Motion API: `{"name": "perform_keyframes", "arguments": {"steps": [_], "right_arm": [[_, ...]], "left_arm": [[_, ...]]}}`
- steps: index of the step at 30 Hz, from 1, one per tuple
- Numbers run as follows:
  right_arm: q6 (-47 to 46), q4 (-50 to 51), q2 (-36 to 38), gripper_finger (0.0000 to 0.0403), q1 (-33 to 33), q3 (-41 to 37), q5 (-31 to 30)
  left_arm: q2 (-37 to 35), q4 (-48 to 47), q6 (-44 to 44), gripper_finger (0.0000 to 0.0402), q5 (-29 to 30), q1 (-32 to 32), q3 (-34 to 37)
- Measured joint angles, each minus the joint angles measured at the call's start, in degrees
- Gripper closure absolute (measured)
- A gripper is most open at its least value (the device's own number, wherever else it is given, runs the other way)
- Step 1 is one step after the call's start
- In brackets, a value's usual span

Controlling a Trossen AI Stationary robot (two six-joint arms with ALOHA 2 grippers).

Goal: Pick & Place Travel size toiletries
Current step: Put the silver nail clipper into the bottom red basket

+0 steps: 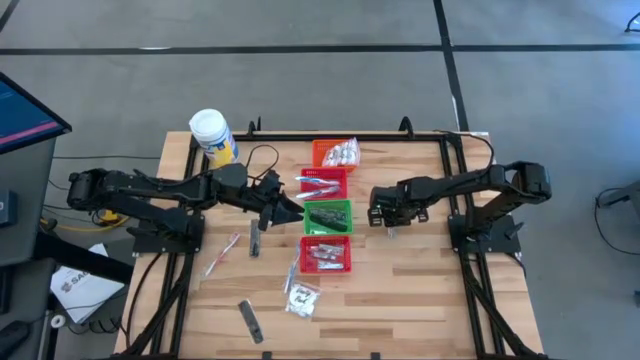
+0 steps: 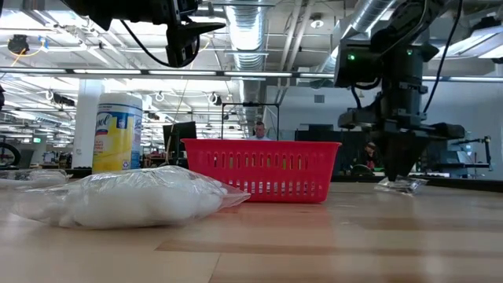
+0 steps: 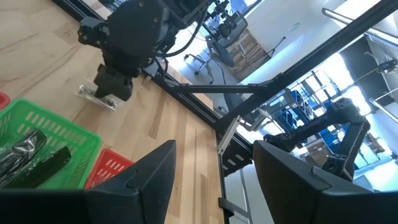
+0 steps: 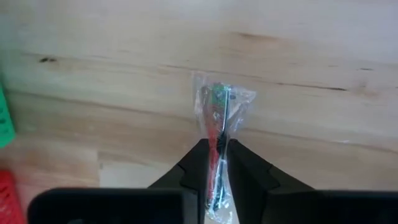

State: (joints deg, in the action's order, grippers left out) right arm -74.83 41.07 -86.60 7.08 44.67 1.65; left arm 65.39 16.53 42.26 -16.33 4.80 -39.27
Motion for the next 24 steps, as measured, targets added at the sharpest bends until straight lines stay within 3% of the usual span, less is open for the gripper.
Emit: {"name": "perform_keyframes", "arguments": {"steps": [7,10,15,24], "right_arm": [[0.0,0.7,0.0,0.0397,-0.8,0.0,-0.1],[-0.2,0.7,0.0,0.0397,-0.8,0.0,-0.1],[-1.6,2.1,0.0,0.0361,-1.1,0.0,-0.2],[-1.7,2.4,0.1,0.0248,-3.6,0.3,-0.1]], "left_arm": [[0.0,0.0,-0.2,0.0192,0.4,0.0,0.0],[0.0,0.0,-0.4,0.0192,0.4,0.0,0.0],[0.0,0.0,-0.4,0.0192,0.3,0.0,0.0],[0.0,0.0,-0.5,0.0192,0.3,0.0,0.0]]}}
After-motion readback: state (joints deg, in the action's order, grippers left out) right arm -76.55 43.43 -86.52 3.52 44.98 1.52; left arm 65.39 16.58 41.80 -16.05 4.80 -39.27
